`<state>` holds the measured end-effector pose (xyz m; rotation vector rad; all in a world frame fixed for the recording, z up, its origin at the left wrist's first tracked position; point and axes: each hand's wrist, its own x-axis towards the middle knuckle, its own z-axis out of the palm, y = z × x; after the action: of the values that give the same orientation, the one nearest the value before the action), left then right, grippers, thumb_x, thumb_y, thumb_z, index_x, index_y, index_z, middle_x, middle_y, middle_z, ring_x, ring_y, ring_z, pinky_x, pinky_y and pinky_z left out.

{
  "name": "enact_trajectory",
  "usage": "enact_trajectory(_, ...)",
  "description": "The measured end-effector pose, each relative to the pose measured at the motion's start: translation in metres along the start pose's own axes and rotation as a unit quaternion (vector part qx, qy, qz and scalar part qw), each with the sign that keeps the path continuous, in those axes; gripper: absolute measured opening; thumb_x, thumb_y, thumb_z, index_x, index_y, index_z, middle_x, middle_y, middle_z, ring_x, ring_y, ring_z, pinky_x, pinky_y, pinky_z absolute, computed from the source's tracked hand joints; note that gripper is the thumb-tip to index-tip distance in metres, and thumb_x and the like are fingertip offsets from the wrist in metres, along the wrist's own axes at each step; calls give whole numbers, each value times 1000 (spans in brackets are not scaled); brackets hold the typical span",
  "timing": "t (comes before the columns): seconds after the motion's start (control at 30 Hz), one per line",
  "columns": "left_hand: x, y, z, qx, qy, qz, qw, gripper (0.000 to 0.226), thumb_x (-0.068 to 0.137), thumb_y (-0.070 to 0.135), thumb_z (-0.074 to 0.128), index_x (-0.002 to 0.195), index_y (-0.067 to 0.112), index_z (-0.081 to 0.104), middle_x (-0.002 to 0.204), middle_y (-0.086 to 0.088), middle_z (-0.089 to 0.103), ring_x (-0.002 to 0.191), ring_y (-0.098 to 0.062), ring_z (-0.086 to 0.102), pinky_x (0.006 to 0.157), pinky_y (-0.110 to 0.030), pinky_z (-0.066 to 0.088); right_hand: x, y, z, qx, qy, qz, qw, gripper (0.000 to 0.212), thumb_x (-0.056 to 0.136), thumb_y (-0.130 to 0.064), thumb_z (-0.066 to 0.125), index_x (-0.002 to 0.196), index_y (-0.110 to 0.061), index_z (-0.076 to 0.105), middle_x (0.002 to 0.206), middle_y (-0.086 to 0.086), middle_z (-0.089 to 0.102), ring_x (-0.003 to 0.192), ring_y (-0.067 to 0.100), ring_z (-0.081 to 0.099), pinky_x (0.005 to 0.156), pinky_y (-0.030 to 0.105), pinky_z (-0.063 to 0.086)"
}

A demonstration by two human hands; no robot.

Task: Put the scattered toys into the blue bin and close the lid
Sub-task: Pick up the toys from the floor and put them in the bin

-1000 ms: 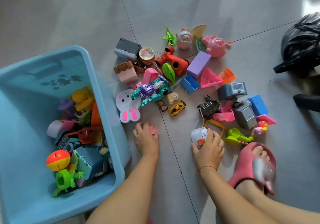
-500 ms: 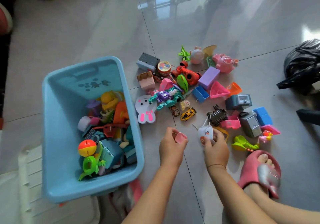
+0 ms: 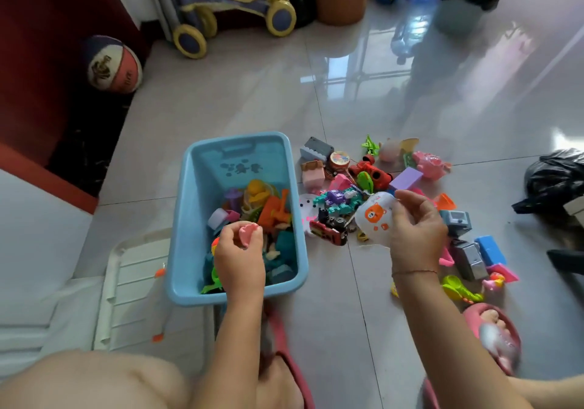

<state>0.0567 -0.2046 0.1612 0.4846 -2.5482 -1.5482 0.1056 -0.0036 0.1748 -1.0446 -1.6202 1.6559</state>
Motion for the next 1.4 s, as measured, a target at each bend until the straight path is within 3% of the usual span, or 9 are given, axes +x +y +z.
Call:
enact_trajectory(0.1, 3, 1, -12, -19, 15, -24, 999, 8, 83, 21, 68, 86, 21, 61, 83, 2, 64, 77, -19, 58, 68, -23, 39, -13, -33, 7, 36, -102, -36, 993, 24, 89, -1, 56, 85, -24, 63, 95, 1, 66, 90, 14, 64, 76, 30, 55)
enact_trajectory(0.27, 7, 9, -25, -58, 40, -29, 997, 5, 86, 21, 65, 90, 19, 61, 91, 0, 66, 83, -17, 60, 72, -25, 44, -27, -78, 18, 47, -199, -105, 973, 26, 87, 5, 55, 86, -19, 64, 77, -17, 69, 75, -3, 64, 61, 13, 50)
enact_trajectory(0.43, 10, 5, -34, -69, 62, -32, 995, 6, 86, 21, 65, 90, 17, 63, 90, -1, 66, 82, -18, 60, 74, -28, 47, -37, -116, 29, 71, -238, -148, 957, 26, 87, 6, 53, 88, -17, 64, 83, -7, 68, 73, 0, 63, 62, 15, 50)
enact_trajectory(0.7, 15, -11, -33, -38, 52, -89, 994, 8, 88, 24, 61, 91, 16, 61, 88, -1, 63, 83, -21, 59, 71, -29, 44, -60, -71, 81, -57, -290, -53, 954, 23, 88, -2, 55, 81, -23, 61, 80, -5, 64, 63, 1, 64, 54, 18, 51)
enact_trajectory(0.83, 16, -25, -28, -14, 44, -118, 992, 5, 88, 21, 59, 89, 17, 60, 87, -2, 63, 79, -21, 57, 73, -36, 52, -67, -35, 108, -141, -314, -3, 939, 12, 89, -10, 54, 94, -19, 61, 90, 4, 67, 82, 18, 65, 73, 32, 56)
enact_trajectory(1.0, 21, -37, -15, 10, -60, -152, 987, 17, 83, 18, 66, 98, 14, 62, 95, -4, 65, 77, -18, 61, 69, -29, 49, -61, -11, 109, -252, -383, 0, 889, 28, 90, -24, 53, 117, -15, 57, 117, 2, 60, 105, 16, 56, 86, 25, 44)
enact_trajectory(1.1, 23, -41, -6, 50, -80, -168, 981, 25, 81, 16, 65, 106, 13, 62, 108, -7, 64, 85, -20, 58, 70, -28, 42, -43, 3, 90, -261, -364, 28, 893, 29, 89, -23, 55, 116, -15, 58, 119, 3, 60, 109, 17, 55, 95, 34, 46)
enact_trajectory(1.2, 21, -36, 1, 67, -44, -146, 986, 25, 84, 14, 60, 109, 12, 61, 111, -8, 62, 92, -22, 56, 72, -29, 37, -21, 28, 60, -265, -314, 53, 910, 28, 87, -19, 57, 114, -14, 60, 113, 3, 62, 106, 16, 56, 91, 30, 46)
enact_trajectory(1.4, -12, -19, 53, 53, -8, 74, 996, 25, 82, 0, 56, 105, 8, 59, 109, -4, 53, 101, -24, 54, 84, -34, 46, 24, 116, -28, -339, -149, 188, 910, 34, 81, -16, 62, 114, -11, 55, 120, 12, 51, 101, 25, 50, 84, 33, 43)
